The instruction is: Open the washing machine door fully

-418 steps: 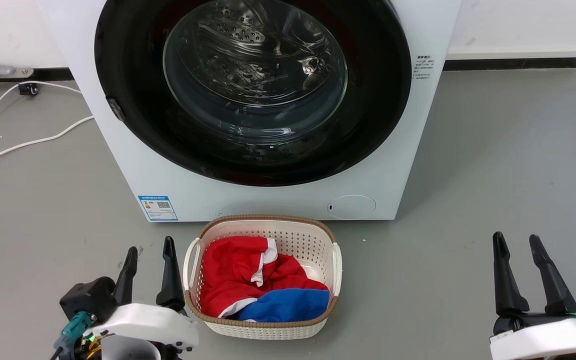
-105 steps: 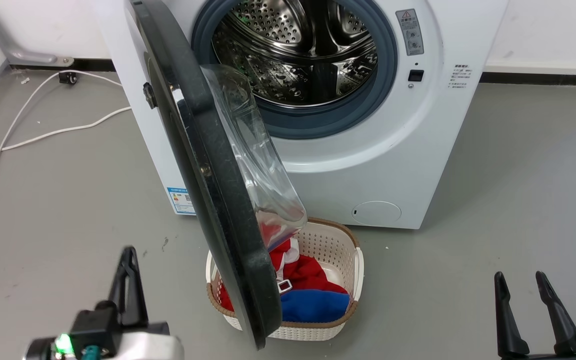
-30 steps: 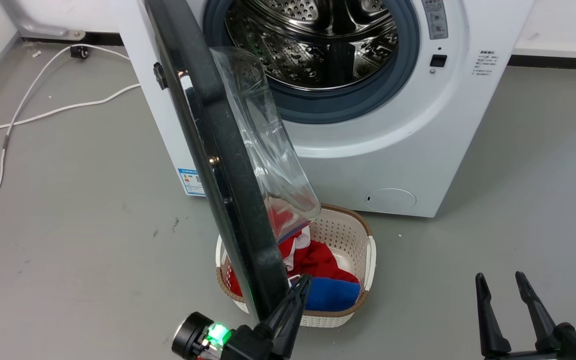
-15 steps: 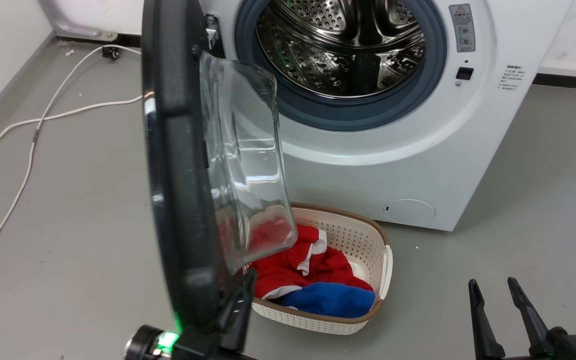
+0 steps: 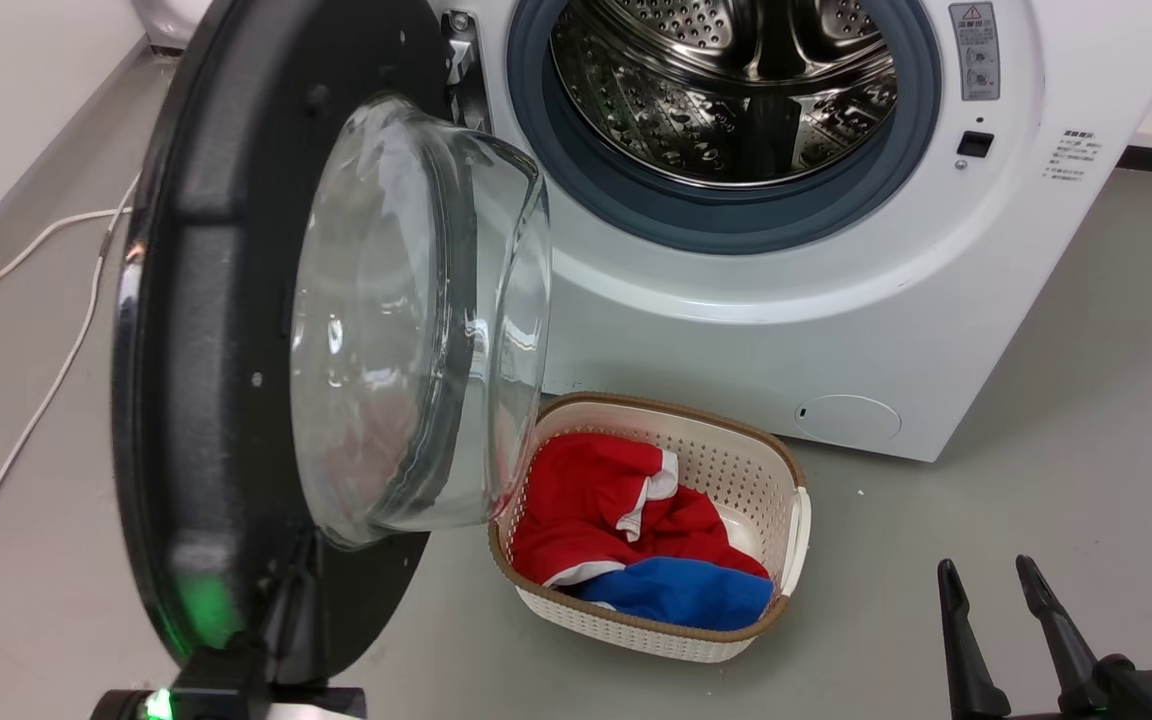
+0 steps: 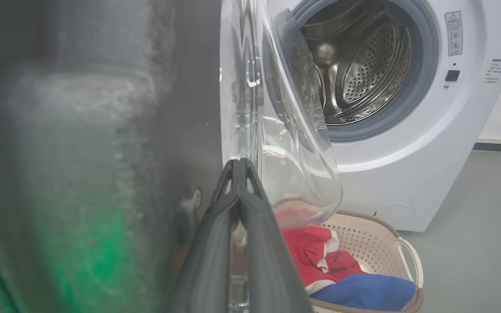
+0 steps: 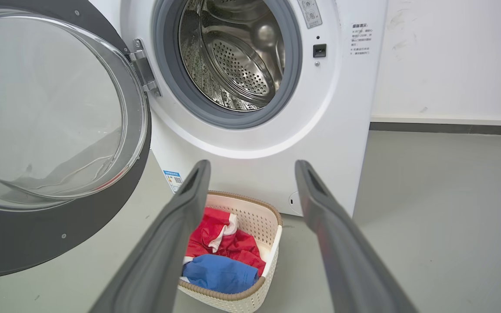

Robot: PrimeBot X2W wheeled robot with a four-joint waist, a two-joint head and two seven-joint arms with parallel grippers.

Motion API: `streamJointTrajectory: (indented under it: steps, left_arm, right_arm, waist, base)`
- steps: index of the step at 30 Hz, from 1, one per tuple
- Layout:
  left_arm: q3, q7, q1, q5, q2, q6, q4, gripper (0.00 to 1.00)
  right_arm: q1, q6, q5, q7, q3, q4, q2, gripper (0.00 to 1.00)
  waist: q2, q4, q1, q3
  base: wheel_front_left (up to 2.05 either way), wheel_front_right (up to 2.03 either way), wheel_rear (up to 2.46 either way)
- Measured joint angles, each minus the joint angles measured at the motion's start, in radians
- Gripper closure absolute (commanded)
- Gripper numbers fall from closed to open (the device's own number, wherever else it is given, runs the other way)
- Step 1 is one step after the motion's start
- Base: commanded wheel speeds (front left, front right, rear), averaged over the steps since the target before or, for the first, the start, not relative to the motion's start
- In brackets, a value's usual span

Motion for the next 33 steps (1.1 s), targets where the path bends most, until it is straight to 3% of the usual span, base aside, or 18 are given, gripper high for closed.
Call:
streamJointTrajectory:
  steps: [17, 33]
  left_arm:
    - [0.256, 0.0, -0.067, -0.057, 0.035, 0.01, 0.073, 1.0]
    - [0.444, 0.0, -0.208, -0.095, 0.118, -0.006, 0.214, 1.0]
  right_arm:
    - [-0.032, 0.0, -0.018, 0.0, -0.007, -0.011, 0.0, 0.0]
    - [-0.062, 0.0, -0.041, 0.0, -0.019, -0.018, 0.0, 0.0]
  waist:
    - [0.0, -0.014, 0.0, 0.066]
    - [0.0, -0.032, 0.0, 0.123]
  base:
    - [0.0, 0.0, 0.0]
    - [0.0, 0.0, 0.0]
